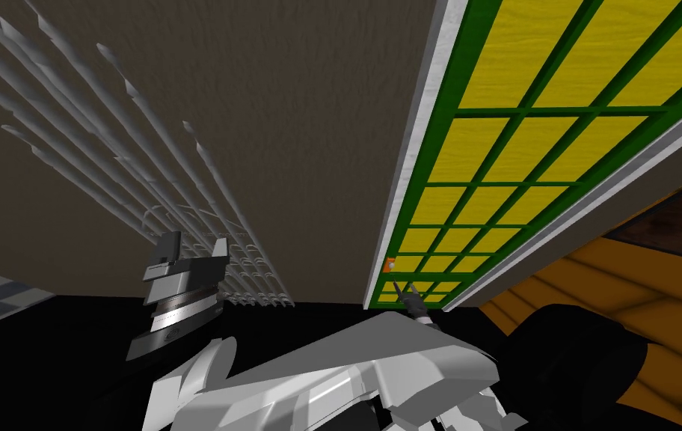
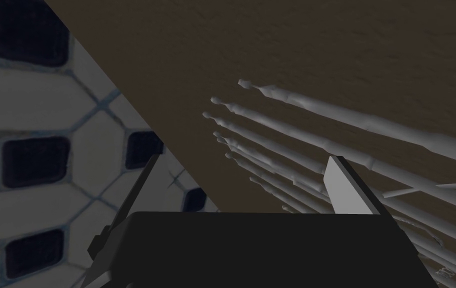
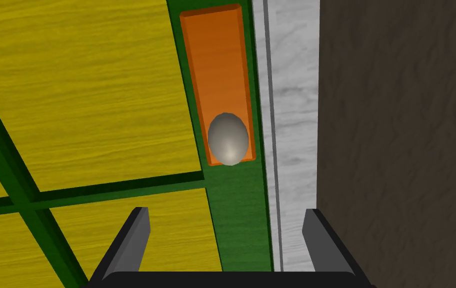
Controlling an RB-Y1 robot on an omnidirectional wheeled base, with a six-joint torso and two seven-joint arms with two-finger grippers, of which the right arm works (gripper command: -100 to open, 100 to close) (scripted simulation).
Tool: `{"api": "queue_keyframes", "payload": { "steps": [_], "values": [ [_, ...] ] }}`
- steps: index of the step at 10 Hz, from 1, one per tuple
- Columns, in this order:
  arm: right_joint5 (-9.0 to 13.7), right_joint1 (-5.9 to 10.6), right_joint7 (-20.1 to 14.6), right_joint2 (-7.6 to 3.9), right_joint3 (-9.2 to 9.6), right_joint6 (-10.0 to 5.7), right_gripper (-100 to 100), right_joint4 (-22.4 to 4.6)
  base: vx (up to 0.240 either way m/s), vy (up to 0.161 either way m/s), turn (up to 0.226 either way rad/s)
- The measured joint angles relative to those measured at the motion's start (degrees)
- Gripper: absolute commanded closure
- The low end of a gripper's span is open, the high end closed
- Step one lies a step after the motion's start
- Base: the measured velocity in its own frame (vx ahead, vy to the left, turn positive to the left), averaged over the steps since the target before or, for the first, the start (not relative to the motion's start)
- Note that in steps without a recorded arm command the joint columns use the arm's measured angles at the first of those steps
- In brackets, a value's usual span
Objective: Pull the door open
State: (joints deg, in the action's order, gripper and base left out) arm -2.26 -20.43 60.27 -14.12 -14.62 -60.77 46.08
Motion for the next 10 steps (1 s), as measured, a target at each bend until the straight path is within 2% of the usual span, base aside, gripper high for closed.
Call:
{"api": "queue_keyframes", "payload": {
  "steps": [5,7,10],
  "values": [
    [-1.58,-2.12,6.21,-0.51,-0.93,-1.76,-100,-0.04,-0.003,0.033,-0.022],
    [-1.57,-1.94,6.46,-0.51,-1.05,-1.61,-100,-0.06,0.155,-0.040,0.030],
    [-1.40,-0.68,6.74,-0.61,-1.44,-0.94,-100,-0.81,0.189,-0.048,0.037]
  ]
}}
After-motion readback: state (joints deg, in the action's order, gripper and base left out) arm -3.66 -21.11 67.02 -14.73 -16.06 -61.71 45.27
